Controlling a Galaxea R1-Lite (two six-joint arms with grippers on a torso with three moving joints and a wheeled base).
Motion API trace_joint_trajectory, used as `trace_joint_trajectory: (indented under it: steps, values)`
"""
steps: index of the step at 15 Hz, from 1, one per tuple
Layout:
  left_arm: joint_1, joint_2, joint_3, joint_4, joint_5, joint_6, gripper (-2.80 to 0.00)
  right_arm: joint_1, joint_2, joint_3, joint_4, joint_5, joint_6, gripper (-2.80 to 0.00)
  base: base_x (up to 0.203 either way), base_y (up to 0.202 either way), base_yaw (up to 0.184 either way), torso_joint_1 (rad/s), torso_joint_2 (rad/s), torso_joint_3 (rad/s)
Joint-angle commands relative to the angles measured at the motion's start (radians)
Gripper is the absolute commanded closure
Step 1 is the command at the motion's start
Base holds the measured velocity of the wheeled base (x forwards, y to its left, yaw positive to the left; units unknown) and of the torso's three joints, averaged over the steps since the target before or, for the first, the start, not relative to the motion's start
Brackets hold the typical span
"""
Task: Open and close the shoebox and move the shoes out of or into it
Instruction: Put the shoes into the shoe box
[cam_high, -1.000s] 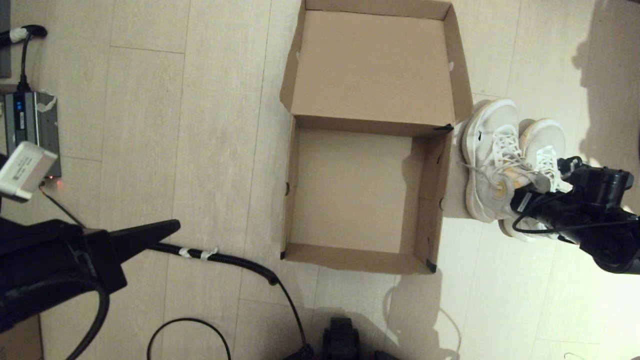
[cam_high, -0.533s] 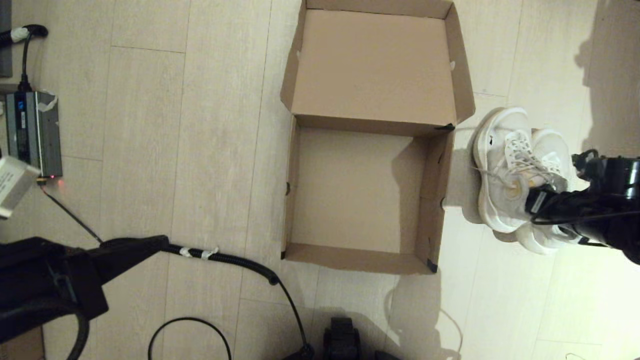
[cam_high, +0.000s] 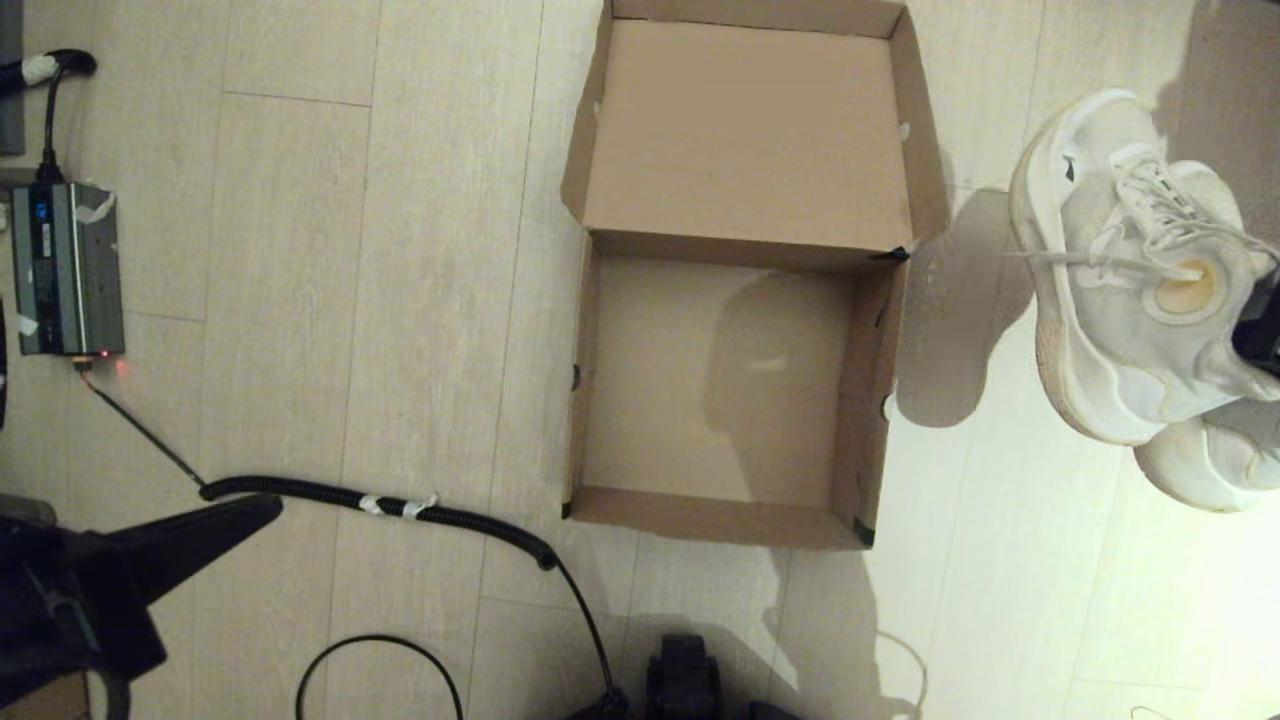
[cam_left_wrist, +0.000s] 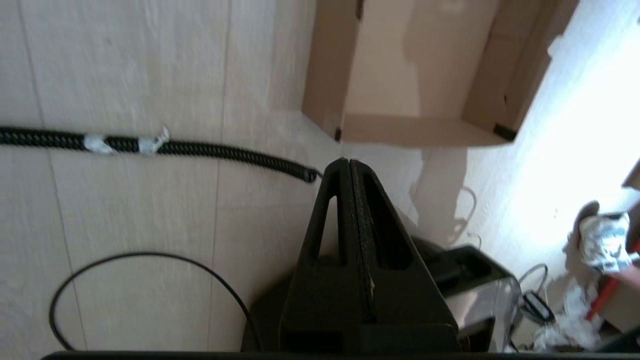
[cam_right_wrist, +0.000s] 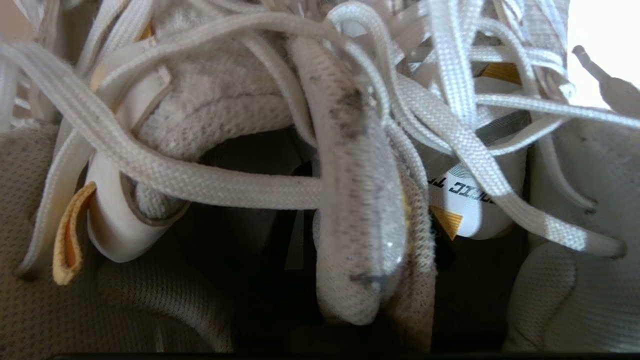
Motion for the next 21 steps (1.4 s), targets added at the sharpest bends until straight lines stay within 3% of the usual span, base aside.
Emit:
trace_joint_trajectory:
  steps: [1, 3, 5, 6, 8, 12, 14, 16, 17, 21]
  values:
    - [0.010, 0.057, -0.042, -0.002, 0.000, -0.002, 0.00, 0.003, -0.070, -0.085, 0.091, 0.051, 0.009, 0.00, 0.000, 0.000, 0.000, 0.000, 0.00, 0.000]
    - [0.011, 0.105, -0.076, -0.002, 0.002, 0.003, 0.00, 0.003, -0.072, -0.221, 0.215, 0.164, 0.018, 0.00, 0.000, 0.000, 0.000, 0.000, 0.00, 0.000]
    - [0.011, 0.162, -0.111, -0.002, 0.004, 0.009, 0.00, 0.011, -0.068, -0.318, 0.346, 0.331, 0.022, 0.00, 0.000, 0.000, 0.000, 0.000, 0.00, 0.000]
    - [0.012, 0.200, -0.139, -0.001, 0.007, 0.019, 0.00, 0.052, -0.056, -0.320, 0.362, 0.364, 0.027, 0.00, 0.000, 0.000, 0.000, 0.000, 0.00, 0.000]
    - [0.010, 0.279, -0.198, -0.002, 0.018, 0.045, 0.00, 0.160, -0.011, -0.311, 0.365, 0.351, 0.048, 0.00, 0.000, 0.000, 0.000, 0.000, 0.00, 0.000]
    - [-0.004, 0.373, -0.253, -0.005, 0.025, 0.064, 0.00, 0.477, 0.074, -0.279, 0.237, 0.125, 0.111, 0.00, 0.000, 0.000, 0.000, 0.000, 0.00, 0.000]
    - [-0.005, 0.371, -0.249, -0.005, 0.024, 0.066, 0.00, 0.660, 0.103, -0.277, 0.182, -0.026, 0.129, 0.00, 0.000, 0.000, 0.000, 0.000, 0.00, 0.000]
    - [-0.005, 0.370, -0.253, -0.005, 0.025, 0.066, 0.00, 0.824, 0.122, -0.240, 0.152, -0.239, 0.132, 0.00, 0.000, 0.000, 0.000, 0.000, 0.00, 0.000]
    - [-0.007, 0.370, -0.252, -0.007, 0.024, 0.066, 0.00, 0.854, 0.128, -0.185, 0.132, -0.312, 0.120, 0.00, 0.000, 0.000, 0.000, 0.000, 0.00, 0.000]
    - [-0.051, 0.397, -0.260, -0.015, 0.027, 0.084, 0.00, 0.916, 0.162, 0.057, -0.051, -0.404, -0.003, 0.00, 0.000, 0.000, 0.000, 0.000, 0.00, 0.000]
